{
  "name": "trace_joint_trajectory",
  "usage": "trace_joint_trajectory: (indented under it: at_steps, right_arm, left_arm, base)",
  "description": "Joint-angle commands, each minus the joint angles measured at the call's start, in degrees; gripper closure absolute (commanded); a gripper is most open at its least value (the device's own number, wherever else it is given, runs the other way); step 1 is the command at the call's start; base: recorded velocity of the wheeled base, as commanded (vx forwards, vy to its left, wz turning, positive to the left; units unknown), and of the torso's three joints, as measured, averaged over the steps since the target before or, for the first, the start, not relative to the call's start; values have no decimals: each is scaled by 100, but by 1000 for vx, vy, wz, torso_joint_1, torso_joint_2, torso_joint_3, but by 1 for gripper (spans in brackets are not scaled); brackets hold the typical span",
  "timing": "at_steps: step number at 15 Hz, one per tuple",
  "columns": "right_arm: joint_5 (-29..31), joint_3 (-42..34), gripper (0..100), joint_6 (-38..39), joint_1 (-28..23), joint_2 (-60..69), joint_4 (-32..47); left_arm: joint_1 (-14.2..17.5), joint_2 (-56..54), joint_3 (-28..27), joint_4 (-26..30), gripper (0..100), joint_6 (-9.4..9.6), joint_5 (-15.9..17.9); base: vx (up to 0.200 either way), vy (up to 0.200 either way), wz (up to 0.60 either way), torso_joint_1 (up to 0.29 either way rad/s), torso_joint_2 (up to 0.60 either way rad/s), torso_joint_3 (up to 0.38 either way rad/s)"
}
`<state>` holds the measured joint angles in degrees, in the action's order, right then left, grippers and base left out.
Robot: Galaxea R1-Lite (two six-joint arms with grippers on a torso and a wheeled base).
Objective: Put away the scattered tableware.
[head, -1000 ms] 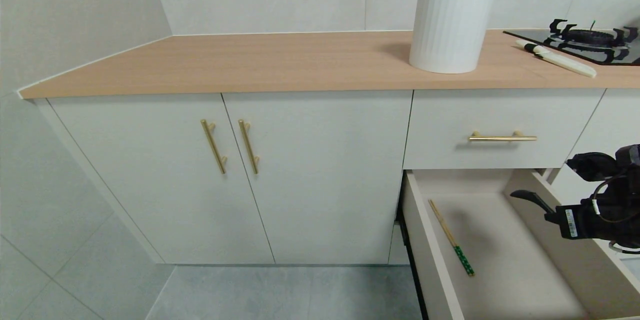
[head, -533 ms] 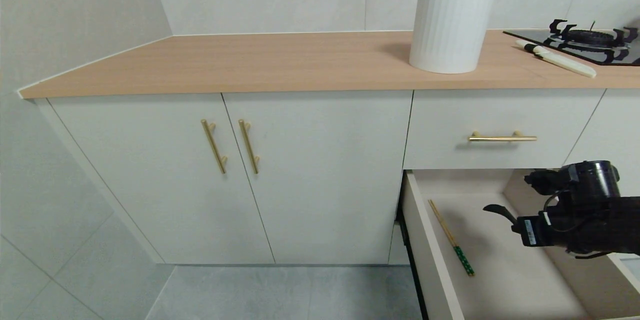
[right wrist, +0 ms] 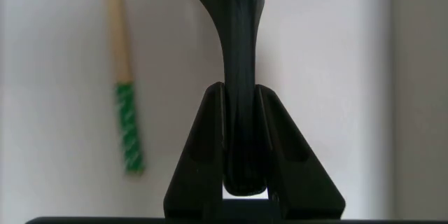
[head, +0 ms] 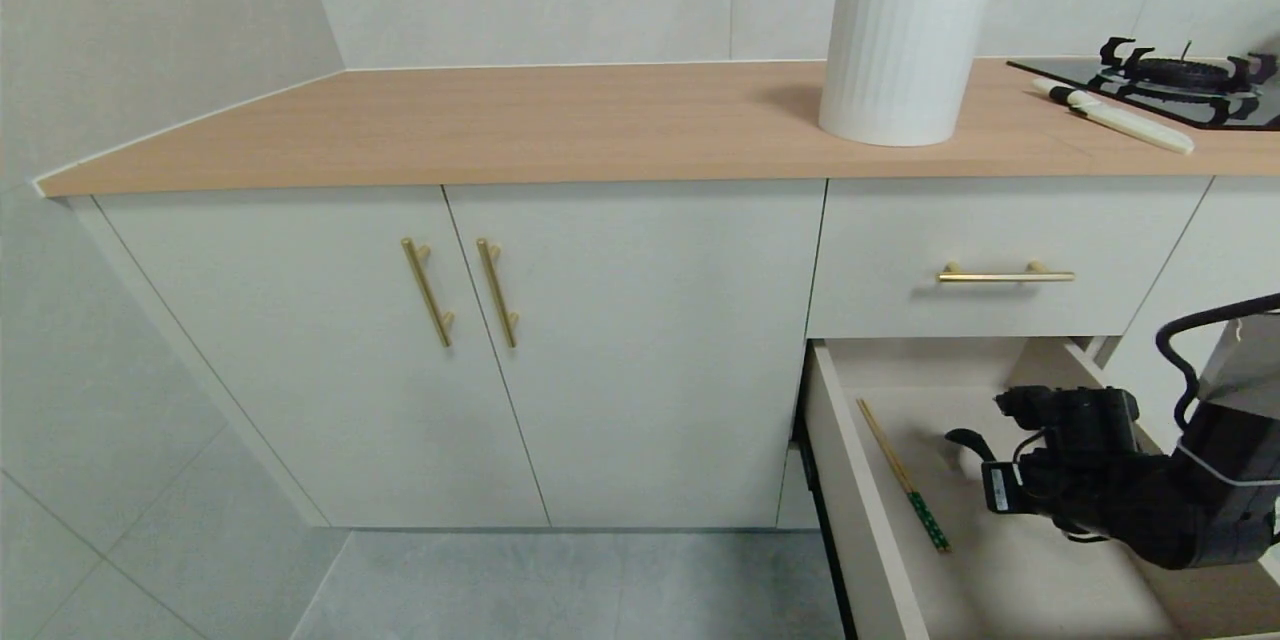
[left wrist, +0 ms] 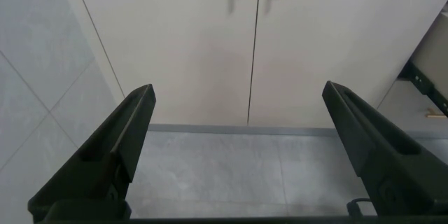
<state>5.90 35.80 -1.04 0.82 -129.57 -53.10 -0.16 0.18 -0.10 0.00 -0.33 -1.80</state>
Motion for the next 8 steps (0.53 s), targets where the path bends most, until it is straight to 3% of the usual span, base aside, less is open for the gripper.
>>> trace_joint_trajectory:
  at_steps: [1,8]
  right_arm:
    - [43,-38,100,-19,-90,-674,-359]
    - [210,-21,100,-28,-152,-964,-868]
  left_arm:
    - [-2,-1,1,0,0,-2,-4]
    - [-2,-1,1,0,0,-2,-4]
  base:
    - [0,0,0,0,0,0]
    - [0,0,0,0,0,0]
